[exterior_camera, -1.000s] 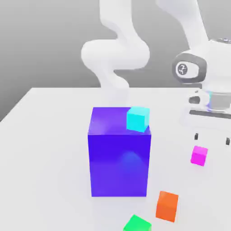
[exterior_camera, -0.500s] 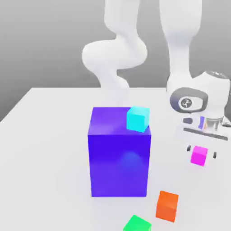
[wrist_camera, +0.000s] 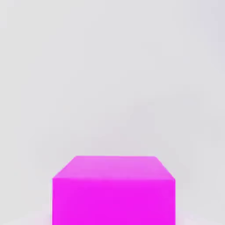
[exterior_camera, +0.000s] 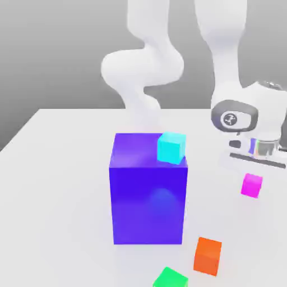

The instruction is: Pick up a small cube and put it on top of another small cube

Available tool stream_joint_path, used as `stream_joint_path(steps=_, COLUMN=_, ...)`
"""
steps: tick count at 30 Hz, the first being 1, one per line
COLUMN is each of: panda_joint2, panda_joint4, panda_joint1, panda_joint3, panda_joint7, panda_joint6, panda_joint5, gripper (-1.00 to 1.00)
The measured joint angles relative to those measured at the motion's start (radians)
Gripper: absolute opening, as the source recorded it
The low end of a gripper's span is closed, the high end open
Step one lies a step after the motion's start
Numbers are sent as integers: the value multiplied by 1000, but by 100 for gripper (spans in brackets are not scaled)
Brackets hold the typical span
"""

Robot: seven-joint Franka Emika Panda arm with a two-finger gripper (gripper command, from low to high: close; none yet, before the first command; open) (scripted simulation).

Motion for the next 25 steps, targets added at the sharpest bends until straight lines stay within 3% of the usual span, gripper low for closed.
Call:
stream_joint_path(steps=3, panda_joint2=-75, panda_joint4=-23, panda_joint1=-35, panda_joint3=77, panda_joint7=-130, panda_joint6=-37, panda_joint5=175, gripper=-100)
stream_joint_path(steps=5, panda_joint2=-76, panda_joint4=17, panda_joint1=-84, panda_joint3=47, panda_joint7=-110, panda_joint6=-76, panda_joint5=218, gripper=-100)
stream_joint_path(steps=17, panda_joint2=40, panda_joint4=369, panda_joint1=-340, panda_joint3=-317, panda_joint7=272, panda_joint6=-303, panda_joint5=256, gripper=-100)
stream_joint_path(steps=21, panda_joint2=195, panda_joint4=461, panda_joint1=-358, panda_joint3=-428, panda_joint7=388, panda_joint6=-243, panda_joint5=213, gripper=-100)
stream_joint_path(steps=22, panda_joint2=217, panda_joint4=466, panda_joint1=-353, panda_joint3=-439, panda_joint7=396, panda_joint6=-226, panda_joint5=206, gripper=100)
stream_joint_path(steps=25, panda_joint2=217, panda_joint4=466, panda_joint1=-353, panda_joint3=-439, panda_joint7=396, panda_joint6=-226, panda_joint5=206, gripper=100)
